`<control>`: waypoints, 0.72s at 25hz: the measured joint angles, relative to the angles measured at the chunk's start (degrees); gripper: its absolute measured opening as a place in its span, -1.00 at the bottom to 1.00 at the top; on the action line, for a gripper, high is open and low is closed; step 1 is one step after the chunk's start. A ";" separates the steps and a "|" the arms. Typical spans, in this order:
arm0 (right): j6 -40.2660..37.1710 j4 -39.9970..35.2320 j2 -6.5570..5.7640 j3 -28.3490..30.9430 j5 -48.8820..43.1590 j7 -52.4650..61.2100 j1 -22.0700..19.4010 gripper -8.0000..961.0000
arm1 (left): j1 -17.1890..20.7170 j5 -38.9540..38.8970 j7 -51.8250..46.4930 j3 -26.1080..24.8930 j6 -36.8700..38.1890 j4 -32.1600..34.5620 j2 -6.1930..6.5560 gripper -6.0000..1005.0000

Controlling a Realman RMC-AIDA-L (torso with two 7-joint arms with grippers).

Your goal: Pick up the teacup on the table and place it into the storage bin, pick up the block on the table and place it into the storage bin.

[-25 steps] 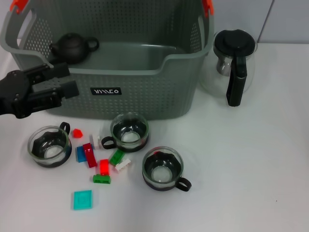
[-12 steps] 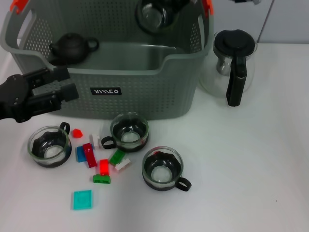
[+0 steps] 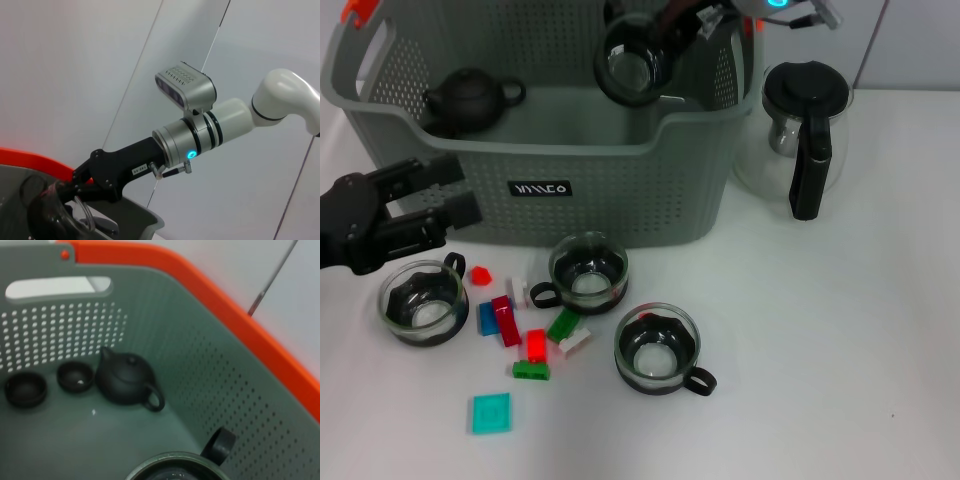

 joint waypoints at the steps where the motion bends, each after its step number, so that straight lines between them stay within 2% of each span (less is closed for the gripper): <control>1: 0.05 0.36 0.02 -0.25 -0.01 0.02 0.05 -0.87 | 0.24 0.00 0.20 -0.01 0.09 0.00 -0.08 0.58; 18: 0.52 3.08 0.17 -1.21 -0.01 0.37 -0.30 -0.87 | 1.07 0.01 0.45 0.42 0.83 0.02 -0.86 0.58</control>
